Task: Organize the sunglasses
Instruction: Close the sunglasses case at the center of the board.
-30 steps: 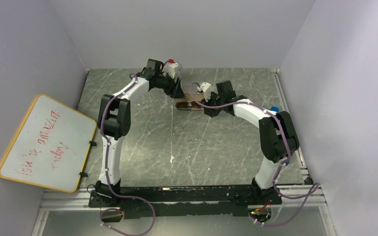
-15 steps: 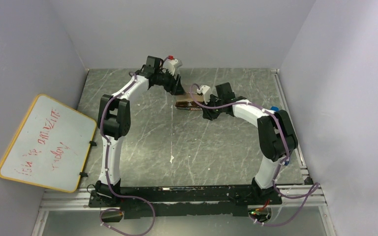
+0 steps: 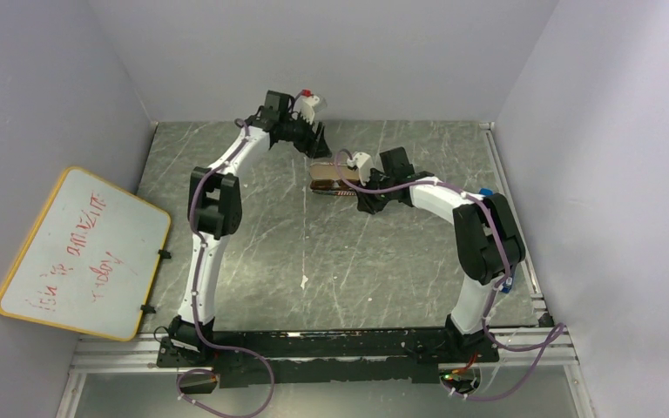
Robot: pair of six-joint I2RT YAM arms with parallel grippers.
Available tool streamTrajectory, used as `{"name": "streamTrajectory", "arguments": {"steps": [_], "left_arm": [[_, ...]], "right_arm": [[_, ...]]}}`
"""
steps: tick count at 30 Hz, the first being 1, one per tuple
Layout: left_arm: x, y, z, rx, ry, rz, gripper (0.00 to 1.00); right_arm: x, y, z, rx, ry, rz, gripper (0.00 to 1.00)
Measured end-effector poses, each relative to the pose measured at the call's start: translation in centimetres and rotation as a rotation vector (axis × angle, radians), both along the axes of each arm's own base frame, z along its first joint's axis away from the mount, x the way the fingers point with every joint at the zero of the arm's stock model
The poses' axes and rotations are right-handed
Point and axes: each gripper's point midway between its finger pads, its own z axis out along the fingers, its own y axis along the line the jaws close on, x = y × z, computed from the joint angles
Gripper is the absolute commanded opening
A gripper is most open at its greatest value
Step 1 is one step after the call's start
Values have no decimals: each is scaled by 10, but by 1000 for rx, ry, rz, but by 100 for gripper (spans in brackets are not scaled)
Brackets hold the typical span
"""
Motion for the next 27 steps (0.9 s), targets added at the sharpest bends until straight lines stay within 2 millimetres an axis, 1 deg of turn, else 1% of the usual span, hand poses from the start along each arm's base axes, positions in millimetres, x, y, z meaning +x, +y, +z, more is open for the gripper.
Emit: {"name": "streamTrajectory", "arguments": {"steps": [2, 4, 6, 10, 12, 14, 17, 20, 23, 27], "left_arm": [[-4, 1, -21, 17, 51, -1, 74], [-8, 2, -36, 30, 95, -3, 74], [-11, 2, -42, 32, 117, -8, 73], [-16, 0, -41, 15, 129, -30, 71], [-20, -1, -44, 9, 142, -40, 71], [-25, -1, -49, 5, 162, -49, 70], [-32, -1, -58, -1, 191, -63, 70], [-37, -1, -56, -5, 197, -69, 69], [-41, -3, -55, -8, 203, -77, 68], [-47, -4, -52, -14, 211, -85, 68]], "right_arm": [[-1, 2, 0, 1, -1, 6, 29], [-2, 5, 0, 1, -2, 13, 29], [-4, 9, 1, 2, -4, 22, 29], [-8, 17, 1, 5, -10, 43, 29], [-9, 21, 0, 6, -7, 49, 29], [-11, 25, -4, 7, 1, 55, 29], [-12, 27, -17, 7, 42, 47, 30], [-11, 30, -28, 15, 88, 33, 33], [-11, 34, -35, 31, 128, 17, 36], [-9, 42, -31, 80, 157, -8, 40]]}}
